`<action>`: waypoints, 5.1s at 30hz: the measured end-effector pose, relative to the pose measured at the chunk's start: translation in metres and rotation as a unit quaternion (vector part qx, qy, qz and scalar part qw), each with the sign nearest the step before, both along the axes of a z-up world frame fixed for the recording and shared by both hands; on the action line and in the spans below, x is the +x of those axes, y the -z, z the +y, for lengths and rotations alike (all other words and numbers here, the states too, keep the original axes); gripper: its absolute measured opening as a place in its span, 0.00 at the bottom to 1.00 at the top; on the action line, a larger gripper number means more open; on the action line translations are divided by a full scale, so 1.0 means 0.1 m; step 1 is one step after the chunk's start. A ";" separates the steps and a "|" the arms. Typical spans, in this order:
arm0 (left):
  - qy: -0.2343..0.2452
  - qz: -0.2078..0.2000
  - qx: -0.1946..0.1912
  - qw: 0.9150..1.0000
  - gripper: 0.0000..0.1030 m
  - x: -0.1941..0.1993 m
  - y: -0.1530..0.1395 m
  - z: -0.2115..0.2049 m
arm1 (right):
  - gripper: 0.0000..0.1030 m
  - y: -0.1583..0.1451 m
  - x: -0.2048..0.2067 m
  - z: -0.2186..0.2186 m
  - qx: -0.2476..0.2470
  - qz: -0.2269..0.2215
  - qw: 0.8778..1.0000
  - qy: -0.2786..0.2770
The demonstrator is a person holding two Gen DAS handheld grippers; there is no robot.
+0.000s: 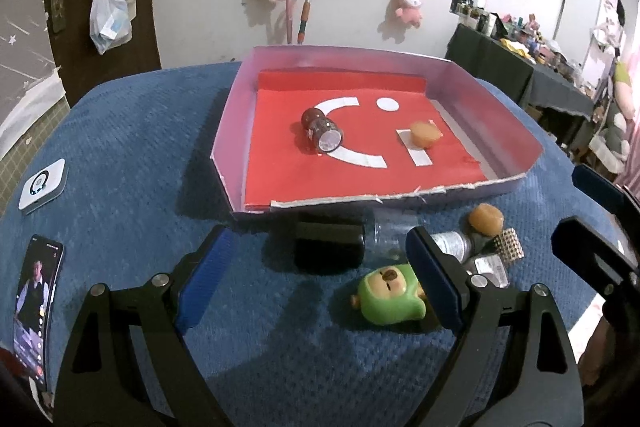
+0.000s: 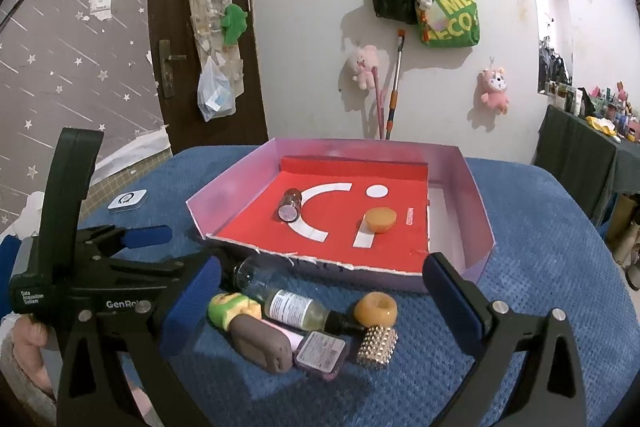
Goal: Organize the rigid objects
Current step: 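Move the left tool to the green figure while the right tool approaches the pink nail polish, then close the left tool on the green figure while the right tool grasps the nail polish bottle, then lift the green figure with the left tool while the right tool carries the polish toward the box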
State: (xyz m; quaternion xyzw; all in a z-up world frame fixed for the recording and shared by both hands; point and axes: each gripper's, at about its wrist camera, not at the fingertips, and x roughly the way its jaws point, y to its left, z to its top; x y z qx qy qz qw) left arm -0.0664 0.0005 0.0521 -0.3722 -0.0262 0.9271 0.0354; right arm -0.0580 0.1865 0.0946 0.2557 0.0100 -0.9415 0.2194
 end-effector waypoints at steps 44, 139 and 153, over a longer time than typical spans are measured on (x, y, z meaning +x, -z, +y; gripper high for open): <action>0.033 -0.041 0.007 0.999 0.86 0.21 0.25 0.07 | 0.68 0.57 0.15 0.01 -0.009 -0.122 0.992 -0.018; 0.145 -0.003 0.035 0.989 0.44 0.29 0.28 0.24 | 0.41 0.49 0.07 0.03 0.026 -0.080 0.994 -0.077; 0.136 0.020 0.055 0.989 0.44 0.26 0.10 0.16 | 0.41 0.35 0.06 0.02 0.012 -0.066 0.995 -0.076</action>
